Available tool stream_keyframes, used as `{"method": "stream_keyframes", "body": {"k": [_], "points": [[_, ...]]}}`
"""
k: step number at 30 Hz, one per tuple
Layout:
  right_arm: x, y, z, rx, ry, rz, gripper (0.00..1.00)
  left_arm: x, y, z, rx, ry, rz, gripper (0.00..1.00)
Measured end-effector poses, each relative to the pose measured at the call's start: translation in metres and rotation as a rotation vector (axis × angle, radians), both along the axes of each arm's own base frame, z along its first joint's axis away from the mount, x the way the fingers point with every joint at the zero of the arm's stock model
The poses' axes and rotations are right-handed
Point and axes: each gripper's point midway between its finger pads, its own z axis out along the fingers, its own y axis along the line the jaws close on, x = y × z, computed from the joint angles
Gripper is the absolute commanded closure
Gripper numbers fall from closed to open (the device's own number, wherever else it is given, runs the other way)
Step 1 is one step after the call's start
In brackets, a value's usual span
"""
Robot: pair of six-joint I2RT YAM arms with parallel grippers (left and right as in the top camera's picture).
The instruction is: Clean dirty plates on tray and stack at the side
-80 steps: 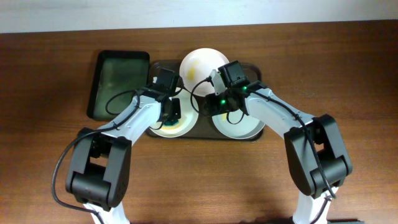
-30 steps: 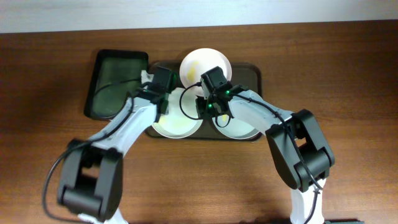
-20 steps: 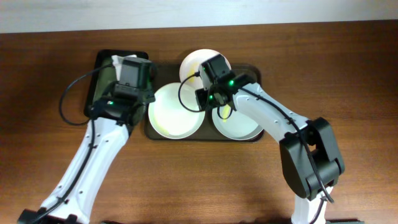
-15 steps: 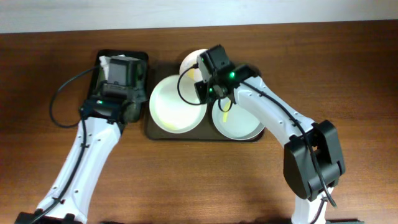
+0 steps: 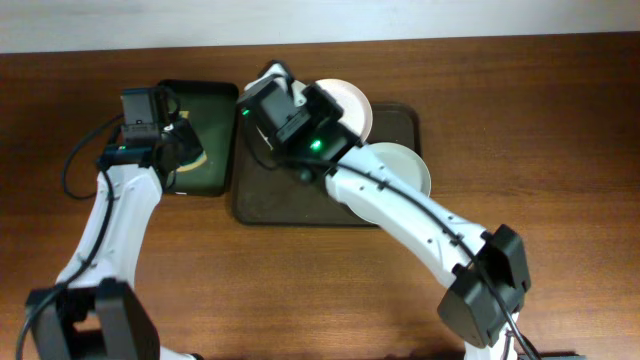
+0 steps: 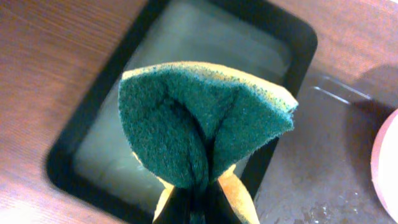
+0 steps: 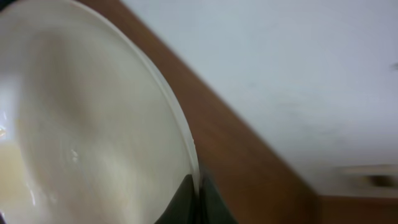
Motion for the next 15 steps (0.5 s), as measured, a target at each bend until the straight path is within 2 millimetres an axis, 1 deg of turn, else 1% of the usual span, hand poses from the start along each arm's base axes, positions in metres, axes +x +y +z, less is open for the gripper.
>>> {"method": "stream_keyframes", "body": {"k": [2,7,10,15], "points": [[-0.005,0.005,0.014,-0.076,-0.065,-0.008,0.96,0.006,-0.003,-0.013,-0.014,0.013,-0.013,1.0],[-0.017,0.016,0.045,-0.216,-0.185,-0.026,0.96,0.013,-0.005,-0.016,-0.022,-0.002,-0.021,1.0],[-0.024,0.025,0.053,-0.246,-0.216,-0.021,0.96,0.013,-0.005,-0.017,-0.021,0.0,-0.023,1.0],[-0.029,0.028,0.056,-0.269,-0.225,-0.02,0.96,0.013,-0.005,-0.022,-0.015,0.013,-0.032,1.0]]}}
